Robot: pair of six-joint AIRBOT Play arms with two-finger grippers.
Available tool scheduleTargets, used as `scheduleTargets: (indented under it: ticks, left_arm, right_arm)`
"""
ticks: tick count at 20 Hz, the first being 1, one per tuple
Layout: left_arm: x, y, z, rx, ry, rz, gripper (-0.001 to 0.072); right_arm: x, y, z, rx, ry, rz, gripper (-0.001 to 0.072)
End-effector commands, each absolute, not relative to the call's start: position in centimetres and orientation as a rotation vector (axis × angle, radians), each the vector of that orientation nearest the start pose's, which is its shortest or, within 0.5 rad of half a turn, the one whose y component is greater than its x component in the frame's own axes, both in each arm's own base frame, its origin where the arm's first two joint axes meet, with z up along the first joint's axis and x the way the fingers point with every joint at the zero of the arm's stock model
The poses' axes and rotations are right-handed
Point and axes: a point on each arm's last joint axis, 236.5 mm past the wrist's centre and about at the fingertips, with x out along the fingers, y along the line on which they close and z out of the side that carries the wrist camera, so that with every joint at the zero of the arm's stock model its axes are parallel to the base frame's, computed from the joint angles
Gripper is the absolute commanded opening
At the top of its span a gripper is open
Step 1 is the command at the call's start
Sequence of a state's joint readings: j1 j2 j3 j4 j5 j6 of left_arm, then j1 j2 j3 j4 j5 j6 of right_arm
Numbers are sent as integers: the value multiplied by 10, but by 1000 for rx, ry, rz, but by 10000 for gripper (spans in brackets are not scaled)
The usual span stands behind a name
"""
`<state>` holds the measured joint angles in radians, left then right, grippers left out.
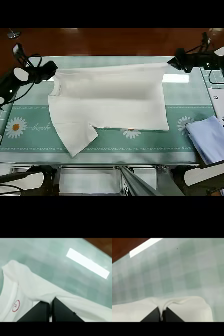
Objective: Fold the shirts.
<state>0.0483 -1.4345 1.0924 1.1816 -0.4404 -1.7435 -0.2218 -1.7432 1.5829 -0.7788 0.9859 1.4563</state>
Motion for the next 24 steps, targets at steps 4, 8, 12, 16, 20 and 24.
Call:
scheduleTargets:
  ticks: [4,8,12,16,20,24]
  left_arm:
    - [506,-21,1,-569,913,47,37]
    - [470,-30,-17,-354,1097,-103,37]
    - [431,-40,-67,-363,1315,-129,37]
    - [404,-38,-76,-382,1459,-147,702]
    - [375,15,-28,-413,1543,-103,701]
    - [322,36,-6,-581,1484,-72,701]
  right_arm:
    - [537,33,9,753,1104,287,21]
    - [482,21,-24,574,1350,273,21]
    - [449,19,-57,455,1504,200,22]
    - [448,33,-61,505,1519,162,593]
    - [429,-5,-12,485,1507,117,623]
    - [372,-85,27,335,1402,-149,623]
